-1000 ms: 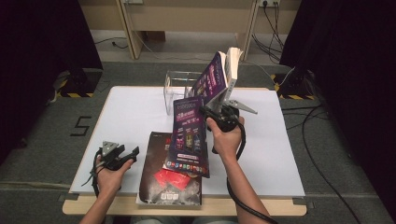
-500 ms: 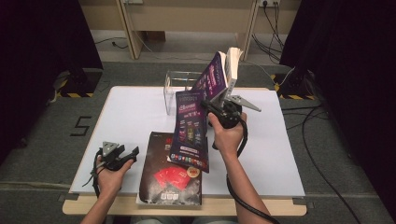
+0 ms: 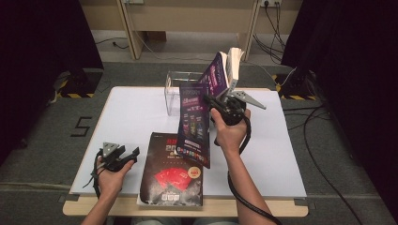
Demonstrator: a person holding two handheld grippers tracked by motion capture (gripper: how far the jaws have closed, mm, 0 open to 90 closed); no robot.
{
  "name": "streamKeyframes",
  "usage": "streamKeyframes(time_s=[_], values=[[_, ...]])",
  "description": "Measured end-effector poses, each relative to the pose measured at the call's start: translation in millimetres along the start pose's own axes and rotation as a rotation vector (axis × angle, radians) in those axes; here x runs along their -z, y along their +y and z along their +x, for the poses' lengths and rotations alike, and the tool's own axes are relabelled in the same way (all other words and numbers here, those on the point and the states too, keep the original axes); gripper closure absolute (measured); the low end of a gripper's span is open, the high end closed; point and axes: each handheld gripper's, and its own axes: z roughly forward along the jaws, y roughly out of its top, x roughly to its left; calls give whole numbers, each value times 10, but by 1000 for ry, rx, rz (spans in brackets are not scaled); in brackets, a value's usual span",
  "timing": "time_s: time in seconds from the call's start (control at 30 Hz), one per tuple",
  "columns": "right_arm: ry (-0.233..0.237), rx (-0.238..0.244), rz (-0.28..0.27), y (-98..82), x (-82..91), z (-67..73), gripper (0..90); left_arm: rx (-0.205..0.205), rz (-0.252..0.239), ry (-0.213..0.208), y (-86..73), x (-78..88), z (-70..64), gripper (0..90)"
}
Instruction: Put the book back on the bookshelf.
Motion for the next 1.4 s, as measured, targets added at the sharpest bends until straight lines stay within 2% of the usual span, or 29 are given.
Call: streamKeyframes(time_s=[0.7, 1.4], values=[[-24, 4, -75, 187, 7, -7, 848, 1, 6, 3, 0, -7, 1, 361], [-37, -13, -137, 405, -1, -30, 848, -1, 6, 5, 0, -8, -3, 362]])
